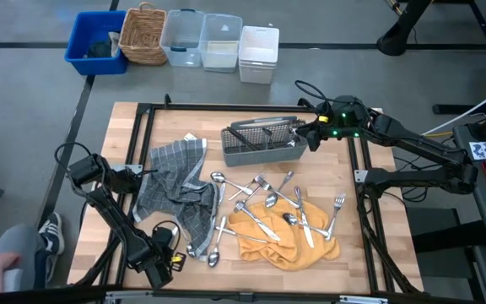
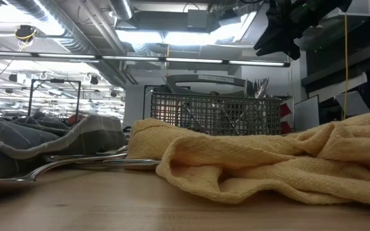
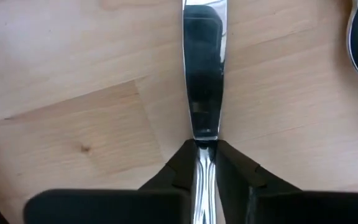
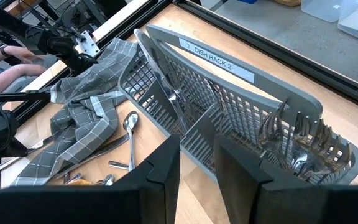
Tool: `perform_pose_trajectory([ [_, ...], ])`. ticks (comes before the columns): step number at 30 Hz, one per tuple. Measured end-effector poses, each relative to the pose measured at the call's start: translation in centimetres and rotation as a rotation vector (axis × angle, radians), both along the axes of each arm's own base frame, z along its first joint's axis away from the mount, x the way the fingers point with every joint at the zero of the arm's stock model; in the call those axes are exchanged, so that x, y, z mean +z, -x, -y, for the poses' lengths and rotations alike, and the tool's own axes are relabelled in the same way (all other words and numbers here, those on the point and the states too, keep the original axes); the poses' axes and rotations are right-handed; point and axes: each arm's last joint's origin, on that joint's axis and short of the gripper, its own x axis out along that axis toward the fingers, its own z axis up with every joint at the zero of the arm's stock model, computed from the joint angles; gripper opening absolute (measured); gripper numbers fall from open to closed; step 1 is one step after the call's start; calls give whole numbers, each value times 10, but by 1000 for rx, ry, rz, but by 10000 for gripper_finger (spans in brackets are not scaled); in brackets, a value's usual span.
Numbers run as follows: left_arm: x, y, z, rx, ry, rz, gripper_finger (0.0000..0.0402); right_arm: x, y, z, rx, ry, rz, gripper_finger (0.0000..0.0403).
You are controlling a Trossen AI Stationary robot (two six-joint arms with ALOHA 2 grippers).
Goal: Sort silverware
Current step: Put the silver knife into the gray utensil holder
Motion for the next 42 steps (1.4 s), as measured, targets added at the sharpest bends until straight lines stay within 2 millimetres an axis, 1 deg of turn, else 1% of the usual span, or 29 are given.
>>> perform_pose_trajectory([
  [3, 0, 0, 0, 6, 2, 0, 25, 0, 0, 0, 0, 0, 0, 101],
  [6, 0, 0, 0, 13, 6, 1, 27, 0, 0, 0, 0, 0, 0, 101],
  [19, 14, 3, -2, 9, 46, 24, 32, 0, 0, 0, 0, 0, -1, 101],
  [25, 17, 3, -2, 9, 56, 28, 32, 0, 0, 0, 11, -6, 3, 101],
  [31, 28, 4, -4, 8, 90, 51, 32, 0, 0, -1, 32, -17, 9, 101],
  [36, 41, 5, -7, 3, 99, 103, 32, 0, 0, -1, 38, -21, 11, 101],
  [42, 43, 7, -10, -9, 77, 112, 32, 0, -1, -1, 39, -18, 10, 101],
])
